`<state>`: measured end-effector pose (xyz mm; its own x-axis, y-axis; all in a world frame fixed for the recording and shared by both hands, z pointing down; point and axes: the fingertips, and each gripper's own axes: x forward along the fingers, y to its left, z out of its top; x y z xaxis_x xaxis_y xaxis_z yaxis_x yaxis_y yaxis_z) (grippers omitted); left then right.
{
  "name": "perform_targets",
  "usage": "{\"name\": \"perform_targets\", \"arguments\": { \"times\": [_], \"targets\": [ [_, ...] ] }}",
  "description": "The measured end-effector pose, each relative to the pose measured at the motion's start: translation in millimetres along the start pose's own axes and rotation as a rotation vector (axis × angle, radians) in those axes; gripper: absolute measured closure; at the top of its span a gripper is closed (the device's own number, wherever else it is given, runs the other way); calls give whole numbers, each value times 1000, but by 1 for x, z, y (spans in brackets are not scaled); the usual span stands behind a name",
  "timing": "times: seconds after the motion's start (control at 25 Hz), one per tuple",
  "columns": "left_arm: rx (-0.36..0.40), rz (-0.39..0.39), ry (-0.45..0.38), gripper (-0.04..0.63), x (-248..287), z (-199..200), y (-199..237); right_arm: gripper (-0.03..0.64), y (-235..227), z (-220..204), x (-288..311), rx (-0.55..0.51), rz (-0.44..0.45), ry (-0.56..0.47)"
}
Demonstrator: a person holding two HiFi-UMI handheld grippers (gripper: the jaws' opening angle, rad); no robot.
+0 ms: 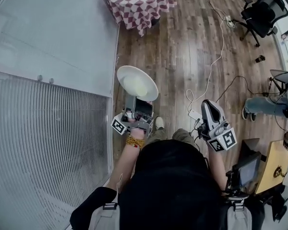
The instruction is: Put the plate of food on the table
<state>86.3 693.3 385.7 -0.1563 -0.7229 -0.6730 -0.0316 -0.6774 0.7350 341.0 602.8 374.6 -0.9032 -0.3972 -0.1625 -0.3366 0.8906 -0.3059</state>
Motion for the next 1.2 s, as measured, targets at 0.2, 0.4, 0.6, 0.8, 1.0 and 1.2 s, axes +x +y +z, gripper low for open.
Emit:
{"name": "perform_targets", "arguments": {
  "times": [0.2,0.4,0.6,0.8,1.0,1.2],
  "targets": [
    [-9,13,4,583,36,17,50,591,-51,-14,44,39,-18,22],
    [29,60,-34,583,74,25,115,591,-123,-23,105,71,36,20],
    [98,76,-79,583,153,32,181,591,-214,0,199,87,142,10],
    [166,54,-61,583,225,19,221,591,-298,31,255,89,185,-5],
    [165,88,-80,583,265,17,264,591,-361,34,287,120,167,7],
    [170,91,-102,583,305,31,299,591,-397,39,320,134,172,19]
  ]
}}
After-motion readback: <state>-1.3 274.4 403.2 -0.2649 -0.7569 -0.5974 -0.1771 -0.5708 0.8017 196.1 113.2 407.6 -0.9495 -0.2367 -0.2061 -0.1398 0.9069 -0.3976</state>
